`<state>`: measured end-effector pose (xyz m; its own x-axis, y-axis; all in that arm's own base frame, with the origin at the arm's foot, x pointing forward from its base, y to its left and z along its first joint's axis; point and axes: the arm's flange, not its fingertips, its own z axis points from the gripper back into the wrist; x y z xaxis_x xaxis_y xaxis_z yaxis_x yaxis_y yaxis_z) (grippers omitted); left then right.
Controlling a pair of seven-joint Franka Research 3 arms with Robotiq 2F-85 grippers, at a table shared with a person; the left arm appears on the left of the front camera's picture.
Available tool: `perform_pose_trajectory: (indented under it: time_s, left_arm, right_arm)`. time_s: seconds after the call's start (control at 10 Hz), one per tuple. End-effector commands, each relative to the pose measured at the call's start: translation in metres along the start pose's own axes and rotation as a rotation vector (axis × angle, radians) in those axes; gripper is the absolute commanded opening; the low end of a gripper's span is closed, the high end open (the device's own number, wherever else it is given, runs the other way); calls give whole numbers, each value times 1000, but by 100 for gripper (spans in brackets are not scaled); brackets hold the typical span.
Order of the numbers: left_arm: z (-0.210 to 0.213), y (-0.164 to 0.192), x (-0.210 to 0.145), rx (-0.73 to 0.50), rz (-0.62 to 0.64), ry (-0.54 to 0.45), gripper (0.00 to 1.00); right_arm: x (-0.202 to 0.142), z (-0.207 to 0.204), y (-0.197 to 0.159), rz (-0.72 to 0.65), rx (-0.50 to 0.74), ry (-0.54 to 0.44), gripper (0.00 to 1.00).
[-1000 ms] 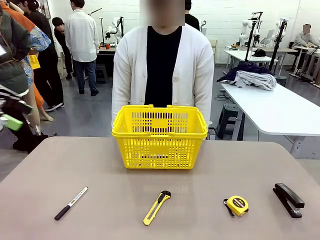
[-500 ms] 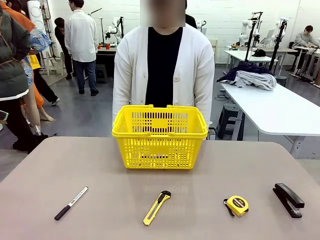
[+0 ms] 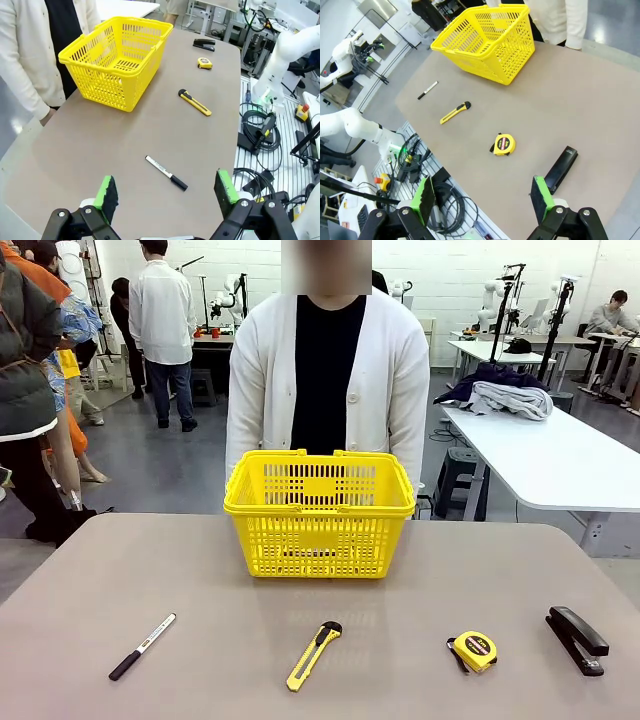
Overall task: Place the items the person wants into the basket.
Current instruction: Pick up the item the person points to and place it in the Market Basket.
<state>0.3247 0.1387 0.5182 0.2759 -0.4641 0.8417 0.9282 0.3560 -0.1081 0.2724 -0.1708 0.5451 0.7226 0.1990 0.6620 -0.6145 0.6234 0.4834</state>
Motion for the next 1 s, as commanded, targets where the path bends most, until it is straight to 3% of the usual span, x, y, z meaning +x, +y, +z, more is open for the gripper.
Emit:
perform_pose_trajectory:
  time_s: [0.0,0.9]
  left_arm:
    - [1,1,0,-3,-20,-18,100]
    - [1,1,0,-3,-20,-18,100]
  right_arm:
    - [1,0,0,12,17,-18,100]
    - [1,0,0,12,17,-18,100]
